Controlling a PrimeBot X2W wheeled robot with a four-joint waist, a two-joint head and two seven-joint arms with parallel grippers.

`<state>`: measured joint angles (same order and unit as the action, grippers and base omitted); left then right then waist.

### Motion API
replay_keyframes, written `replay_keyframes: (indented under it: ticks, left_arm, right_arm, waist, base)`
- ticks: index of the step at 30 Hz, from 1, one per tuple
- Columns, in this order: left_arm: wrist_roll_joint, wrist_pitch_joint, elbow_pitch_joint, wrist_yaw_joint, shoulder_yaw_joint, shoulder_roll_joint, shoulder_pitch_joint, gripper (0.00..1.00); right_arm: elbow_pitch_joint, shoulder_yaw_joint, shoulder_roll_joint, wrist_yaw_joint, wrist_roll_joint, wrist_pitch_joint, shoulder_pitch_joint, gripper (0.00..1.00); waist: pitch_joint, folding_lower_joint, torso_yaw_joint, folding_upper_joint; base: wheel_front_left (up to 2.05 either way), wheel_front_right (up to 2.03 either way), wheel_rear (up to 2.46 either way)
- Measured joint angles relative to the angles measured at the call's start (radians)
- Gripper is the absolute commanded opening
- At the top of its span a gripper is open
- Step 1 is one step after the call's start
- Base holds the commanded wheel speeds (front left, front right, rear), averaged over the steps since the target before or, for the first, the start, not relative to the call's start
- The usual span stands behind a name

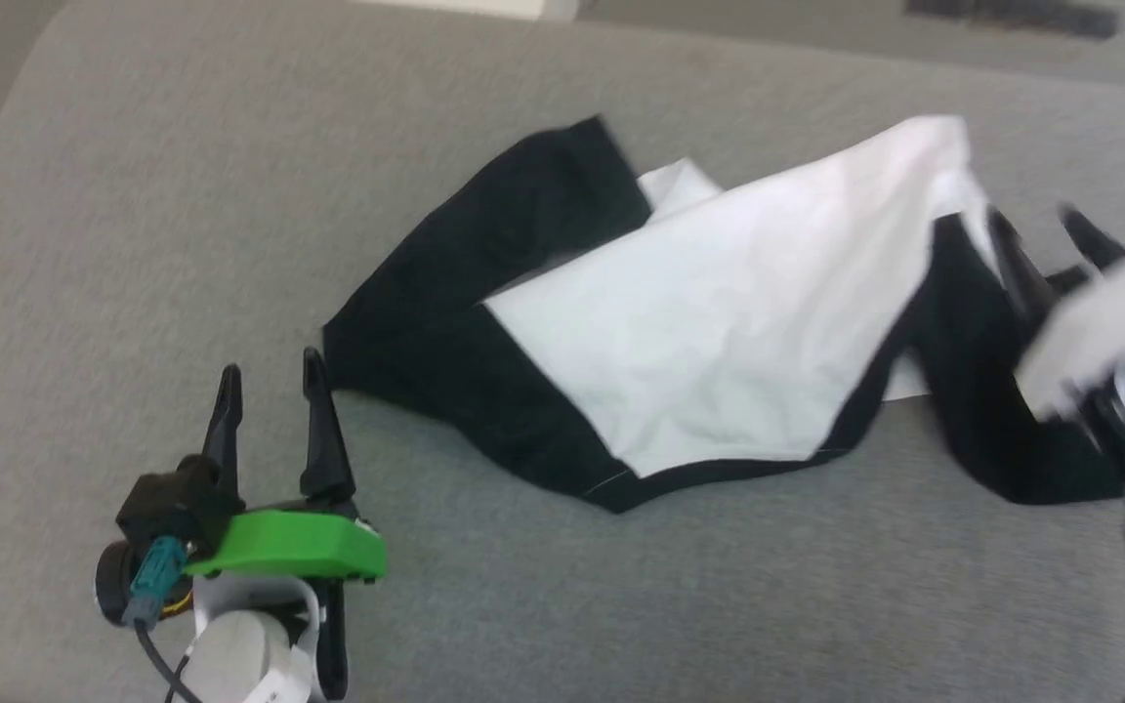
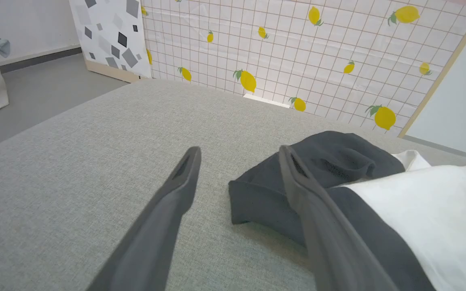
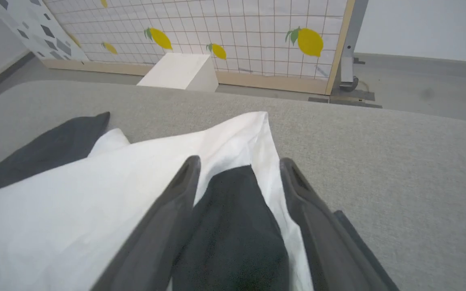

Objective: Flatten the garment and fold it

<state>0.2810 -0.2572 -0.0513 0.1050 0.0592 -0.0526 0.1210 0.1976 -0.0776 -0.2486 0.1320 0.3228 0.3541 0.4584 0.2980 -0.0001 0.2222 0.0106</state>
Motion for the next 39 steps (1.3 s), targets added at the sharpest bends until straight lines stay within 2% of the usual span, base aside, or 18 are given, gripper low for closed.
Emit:
replay_keyframes:
  ticks: [4,7,10,15,20,23,27,28,29,30,35,39]
  left_arm:
    - [-0.003,0.0,0.002,-0.008,-0.014,0.0,-0.011,1.0]
    - [-0.007,0.0,0.005,-0.009,-0.014,0.0,-0.015,1.0]
    - [-0.007,0.0,0.01,-0.009,-0.015,0.0,-0.018,1.0]
    - [-0.007,0.0,0.013,-0.015,-0.012,0.0,-0.015,1.0]
    - [0.002,0.0,0.017,-0.015,0.004,0.0,-0.005,1.0]
    - [0.004,0.0,0.017,-0.014,0.012,0.0,0.001,1.0]
    - [0.008,0.0,0.017,-0.011,0.015,0.0,0.004,1.0]
    - [0.01,0.0,0.017,-0.011,0.014,0.0,0.004,1.0]
    - [0.01,0.0,0.017,-0.011,0.014,0.0,0.004,1.0]
    - [0.01,0.0,0.016,-0.011,0.012,0.0,0.004,1.0]
    - [0.01,0.0,0.013,-0.007,0.009,0.0,0.004,1.0]
    - [0.01,0.0,0.012,-0.006,0.002,0.0,0.002,1.0]
  right_arm:
    - [-0.197,-0.084,0.044,0.0,-0.023,0.005,-0.166,1.0]
    - [-0.312,-0.09,0.094,0.0,-0.076,-0.016,-0.276,1.0]
    - [-0.363,-0.059,0.134,0.0,-0.124,-0.049,-0.366,1.0]
    - [-0.299,0.0,0.148,0.0,-0.215,-0.082,-0.408,1.0]
    - [-0.188,0.011,0.156,0.0,-0.276,-0.097,-0.35,1.0]
    - [-0.101,0.011,0.158,0.0,-0.297,-0.021,-0.302,1.0]
    - [-0.012,0.026,0.157,0.0,-0.296,0.151,-0.266,1.0]
    - [-0.011,0.031,0.153,0.0,-0.291,0.199,-0.252,0.65]
    - [-0.011,0.032,0.147,0.0,-0.284,0.235,-0.238,0.2]
    - [-0.012,0.036,0.142,0.0,-0.277,0.259,-0.23,0.0]
    - [-0.03,-0.015,0.113,0.001,-0.237,0.312,-0.225,0.0]
    - [-0.078,-0.17,0.07,0.0,-0.243,0.314,-0.266,0.0]
  waist:
    - [-0.051,0.0,-0.042,0.0]
    - [-0.081,0.0,-0.07,0.0]
    - [-0.099,0.0,-0.098,0.0]
    - [-0.098,0.0,-0.123,0.0]
    - [-0.069,0.0,-0.116,0.0]
    - [-0.05,0.0,-0.106,0.0]
    - [-0.03,0.0,-0.093,0.0]
    - [-0.026,0.0,-0.091,0.0]
    - [-0.024,0.0,-0.09,0.0]
    - [-0.023,0.0,-0.09,0.0]
    - [-0.037,0.0,-0.102,0.0]
    - [-0.058,0.0,-0.113,0.0]
  base:
    - [0.0,0.0,0.0]
    - [0.0,0.0,0.0]
    - [0.0,0.0,0.0]
    - [0.0,0.0,0.0]
    - [0.0,0.0,0.0]
    - [0.0,0.0,0.0]
    - [0.0,0.0,0.0]
    - [0.0,0.0,0.0]
    - [0.0,0.0,0.0]
    - [0.0,0.0,0.0]
    - [0.0,0.0,0.0]
    - [0.0,0.0,0.0]
